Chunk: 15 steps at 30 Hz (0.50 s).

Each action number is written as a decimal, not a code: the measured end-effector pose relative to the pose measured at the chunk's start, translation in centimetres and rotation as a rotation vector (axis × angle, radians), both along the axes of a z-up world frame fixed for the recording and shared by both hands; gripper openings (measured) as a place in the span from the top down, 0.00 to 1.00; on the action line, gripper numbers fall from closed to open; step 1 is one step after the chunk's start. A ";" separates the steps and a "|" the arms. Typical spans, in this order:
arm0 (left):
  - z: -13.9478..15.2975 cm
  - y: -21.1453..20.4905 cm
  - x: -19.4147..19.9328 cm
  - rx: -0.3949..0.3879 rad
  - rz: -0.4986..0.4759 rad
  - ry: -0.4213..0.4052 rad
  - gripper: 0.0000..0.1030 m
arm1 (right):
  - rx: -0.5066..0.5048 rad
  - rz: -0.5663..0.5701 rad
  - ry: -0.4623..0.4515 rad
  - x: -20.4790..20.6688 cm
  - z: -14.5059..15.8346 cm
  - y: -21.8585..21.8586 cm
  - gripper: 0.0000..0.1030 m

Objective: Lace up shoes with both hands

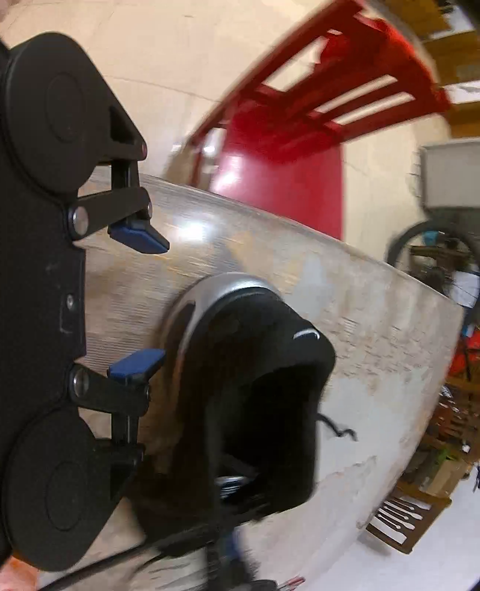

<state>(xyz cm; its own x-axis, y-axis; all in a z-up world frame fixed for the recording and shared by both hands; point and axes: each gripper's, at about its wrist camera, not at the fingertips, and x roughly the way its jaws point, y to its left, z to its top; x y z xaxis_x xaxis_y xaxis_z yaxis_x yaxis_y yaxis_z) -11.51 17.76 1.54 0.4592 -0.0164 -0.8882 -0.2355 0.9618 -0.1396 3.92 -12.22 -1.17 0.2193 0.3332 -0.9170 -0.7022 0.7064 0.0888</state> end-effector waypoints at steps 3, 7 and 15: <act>0.0 -1.0 3.0 0.053 -0.051 -0.028 0.50 | 0.022 0.010 0.003 -3.5 -0.4 -1.4 0.54; 0.1 -2.6 6.6 0.110 -0.101 -0.046 0.52 | 0.084 0.000 0.014 -8.0 -0.7 -2.1 0.53; 2.0 -2.3 4.8 0.105 0.007 -0.088 0.47 | 0.303 -0.156 0.081 -7.7 -0.2 -3.7 0.52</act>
